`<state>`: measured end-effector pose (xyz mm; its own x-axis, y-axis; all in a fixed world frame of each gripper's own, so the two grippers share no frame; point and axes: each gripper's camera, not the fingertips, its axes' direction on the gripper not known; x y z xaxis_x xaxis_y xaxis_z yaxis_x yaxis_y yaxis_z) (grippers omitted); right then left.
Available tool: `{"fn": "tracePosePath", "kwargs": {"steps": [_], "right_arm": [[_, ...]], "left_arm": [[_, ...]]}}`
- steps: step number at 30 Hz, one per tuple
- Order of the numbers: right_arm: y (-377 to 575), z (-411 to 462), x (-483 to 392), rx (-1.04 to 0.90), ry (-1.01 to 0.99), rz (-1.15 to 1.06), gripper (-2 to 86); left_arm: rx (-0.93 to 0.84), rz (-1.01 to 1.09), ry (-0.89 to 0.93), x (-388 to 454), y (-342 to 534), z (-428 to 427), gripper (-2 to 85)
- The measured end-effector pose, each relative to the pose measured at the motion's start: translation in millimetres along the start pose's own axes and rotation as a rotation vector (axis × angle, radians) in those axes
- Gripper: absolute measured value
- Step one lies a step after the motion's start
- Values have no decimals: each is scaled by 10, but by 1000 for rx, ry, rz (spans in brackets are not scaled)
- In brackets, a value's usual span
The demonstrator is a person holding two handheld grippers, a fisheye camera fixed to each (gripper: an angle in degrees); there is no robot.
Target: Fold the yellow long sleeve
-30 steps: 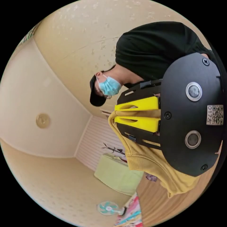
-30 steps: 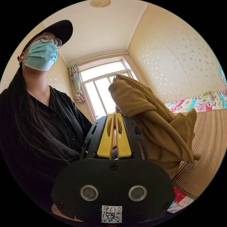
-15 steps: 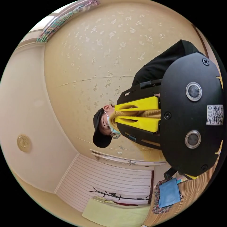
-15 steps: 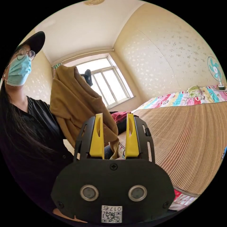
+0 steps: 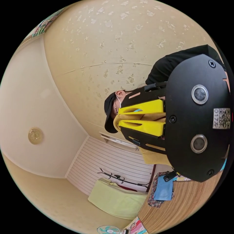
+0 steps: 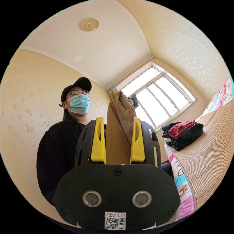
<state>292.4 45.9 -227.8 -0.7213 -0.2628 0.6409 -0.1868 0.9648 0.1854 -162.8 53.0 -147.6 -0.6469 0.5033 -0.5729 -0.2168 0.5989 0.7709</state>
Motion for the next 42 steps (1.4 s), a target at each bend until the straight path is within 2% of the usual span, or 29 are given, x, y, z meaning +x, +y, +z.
{"fn": "tracePosePath", "kwargs": {"steps": [1,3,4,5,8,10,11,13,14,15,16,18,20,22,28,35,38,42], "right_arm": [[24,271,154,-129,164,81,186],[72,776,468,-365,346,176,196],[98,1003,649,-404,437,215,195],[101,1071,719,-389,440,220,191],[40,1178,1041,-249,239,249,146],[-44,1147,1136,-160,174,242,54],[-74,1124,1099,-142,212,232,49],[-223,979,709,-73,530,160,36],[-260,937,587,-53,628,151,35],[-324,858,323,2,810,132,33],[-383,822,47,66,942,92,31],[-477,875,-395,183,1100,1,29],[-610,1079,-832,222,1222,-140,27],[-771,1475,-1342,232,1381,-315,26],[-1015,2297,-2326,349,1516,-744,26],[-1547,2390,-2728,421,1412,-790,26],[-1717,2469,-2741,404,1467,-819,27],[-2093,2462,-2306,313,1600,-729,28]], "left_arm": [[-2,-5,5,-9,-5,27,38],[4,-34,40,-60,-32,123,39],[5,-42,48,-73,-39,144,39],[5,-62,56,-98,-50,179,39],[44,-120,35,-100,-43,198,39],[69,-150,-21,-36,-45,162,39],[91,-159,-97,58,-55,107,39],[110,-157,-272,268,-93,5,39],[100,-140,-423,436,-131,-57,39],[52,-103,-596,600,-183,-105,39],[12,-86,-686,663,-212,-126,39],[-92,-113,-982,756,-268,-305,39],[-72,-196,-1087,720,-251,-452,38],[-38,-206,-1098,701,-226,-493,38],[175,-141,-884,704,-437,-453,37],[210,-67,-777,685,-1249,-249,36],[182,-15,-862,636,-1553,-173,37],[148,-48,-961,143,-1856,-388,39]]}}
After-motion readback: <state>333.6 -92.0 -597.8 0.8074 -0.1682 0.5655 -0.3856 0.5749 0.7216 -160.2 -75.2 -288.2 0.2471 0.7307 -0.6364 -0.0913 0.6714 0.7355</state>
